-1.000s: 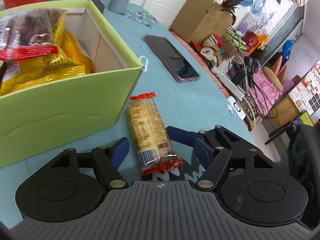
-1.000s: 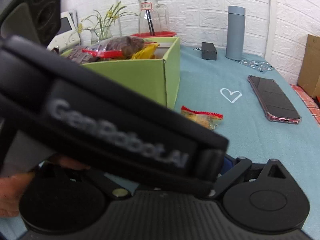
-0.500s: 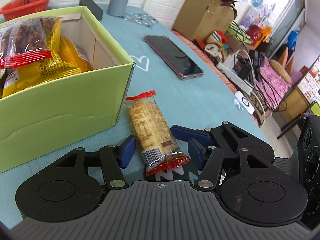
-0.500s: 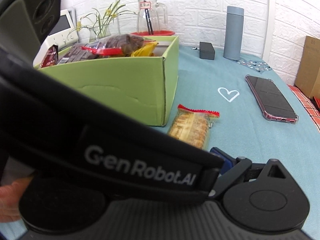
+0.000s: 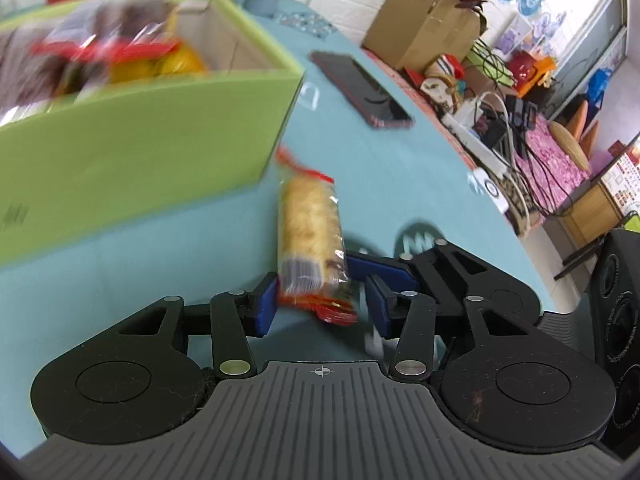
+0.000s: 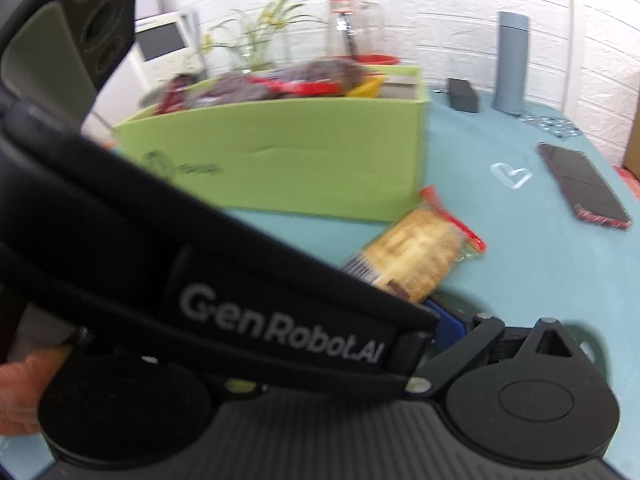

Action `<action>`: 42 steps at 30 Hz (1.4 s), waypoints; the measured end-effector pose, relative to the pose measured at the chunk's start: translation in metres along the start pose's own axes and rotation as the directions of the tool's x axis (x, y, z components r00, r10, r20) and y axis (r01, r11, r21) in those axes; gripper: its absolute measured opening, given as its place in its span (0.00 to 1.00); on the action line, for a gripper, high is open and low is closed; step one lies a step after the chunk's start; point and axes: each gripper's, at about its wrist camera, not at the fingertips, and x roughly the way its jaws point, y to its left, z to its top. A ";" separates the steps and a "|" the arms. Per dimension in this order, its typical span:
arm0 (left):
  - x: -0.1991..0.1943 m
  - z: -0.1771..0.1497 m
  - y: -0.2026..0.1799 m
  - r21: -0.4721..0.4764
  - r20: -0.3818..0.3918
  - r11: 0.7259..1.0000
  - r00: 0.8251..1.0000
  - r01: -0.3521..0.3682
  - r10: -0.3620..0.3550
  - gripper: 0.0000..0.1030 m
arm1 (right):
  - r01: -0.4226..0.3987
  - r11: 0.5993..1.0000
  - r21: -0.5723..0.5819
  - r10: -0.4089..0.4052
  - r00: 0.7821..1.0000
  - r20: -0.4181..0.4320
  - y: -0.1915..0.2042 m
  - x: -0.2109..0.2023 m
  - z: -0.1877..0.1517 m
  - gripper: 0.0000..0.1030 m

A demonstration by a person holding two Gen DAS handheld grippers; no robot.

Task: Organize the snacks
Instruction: 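Move the left gripper to the wafer stick with red ends and grasp it, then carry the wafer stick into the green box and open the left gripper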

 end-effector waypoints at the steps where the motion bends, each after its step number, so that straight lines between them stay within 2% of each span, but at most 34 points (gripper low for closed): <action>1: -0.007 -0.010 0.002 -0.011 -0.003 1.000 1.000 0.011 -0.011 0.23 | -0.013 1.000 -0.004 0.013 1.000 0.004 0.008 -0.005 -0.005 0.96; 5: -0.037 -0.049 0.004 -0.033 0.015 0.999 1.000 0.000 0.000 0.22 | -0.051 0.998 -0.027 0.052 0.999 0.017 0.041 -0.021 -0.025 0.96; 11: -0.072 -0.100 0.007 -0.062 0.054 0.998 0.998 0.014 -0.011 0.23 | -0.050 0.996 -0.076 0.050 0.999 -0.001 0.086 -0.045 -0.049 0.95; 13: -0.081 -0.113 0.006 -0.052 0.066 0.998 0.998 0.021 -0.017 0.29 | -0.057 0.993 -0.100 0.057 0.998 -0.007 0.094 -0.051 -0.055 0.97; 15: -0.091 -0.120 0.005 -0.028 0.085 0.999 0.996 0.025 -0.023 0.46 | -0.041 0.993 -0.107 0.041 0.999 0.001 0.096 -0.058 -0.057 0.99; 16: -0.097 -0.122 0.004 -0.008 0.111 1.000 0.994 0.014 -0.013 0.49 | -0.022 0.994 -0.104 0.023 1.000 0.012 0.095 -0.062 -0.056 0.99; 18: -0.112 -0.123 0.003 0.021 0.172 0.999 0.985 -0.025 0.021 0.63 | 0.009 0.996 -0.089 -0.007 1.000 0.026 0.089 -0.069 -0.051 0.99; 19: -0.118 -0.123 0.003 0.026 0.202 0.999 0.979 -0.035 0.029 0.65 | 0.024 0.997 -0.076 -0.021 0.999 0.035 0.087 -0.071 -0.050 0.99; 22: -0.119 -0.115 0.009 0.001 0.217 1.000 0.976 -0.023 0.022 0.64 | 0.035 0.998 -0.052 -0.032 0.999 0.044 0.082 -0.071 -0.046 0.99; 26: -0.109 -0.104 0.020 -0.051 0.181 0.999 0.983 -0.005 0.014 0.60 | 0.031 0.997 -0.067 -0.029 0.999 0.035 0.091 -0.061 -0.046 0.99; 32: -0.093 -0.104 0.021 -0.056 0.133 0.998 0.991 -0.023 0.030 0.56 | 0.041 0.997 -0.057 -0.039 0.999 0.035 0.094 -0.056 -0.051 0.99; 40: -0.083 -0.105 0.023 -0.050 0.119 0.998 0.992 -0.044 0.050 0.55 | 0.032 0.998 -0.050 -0.031 0.999 0.027 0.097 -0.057 -0.057 0.97; 41: -0.083 -0.105 0.022 -0.042 0.125 0.998 0.991 -0.044 0.049 0.53 | 0.029 0.999 -0.045 -0.028 0.999 0.022 0.097 -0.054 -0.058 0.89; 42: -0.082 -0.105 0.021 -0.031 0.127 0.998 0.991 -0.046 0.050 0.39 | 0.033 0.998 -0.047 -0.031 0.999 0.028 0.096 -0.052 -0.058 0.83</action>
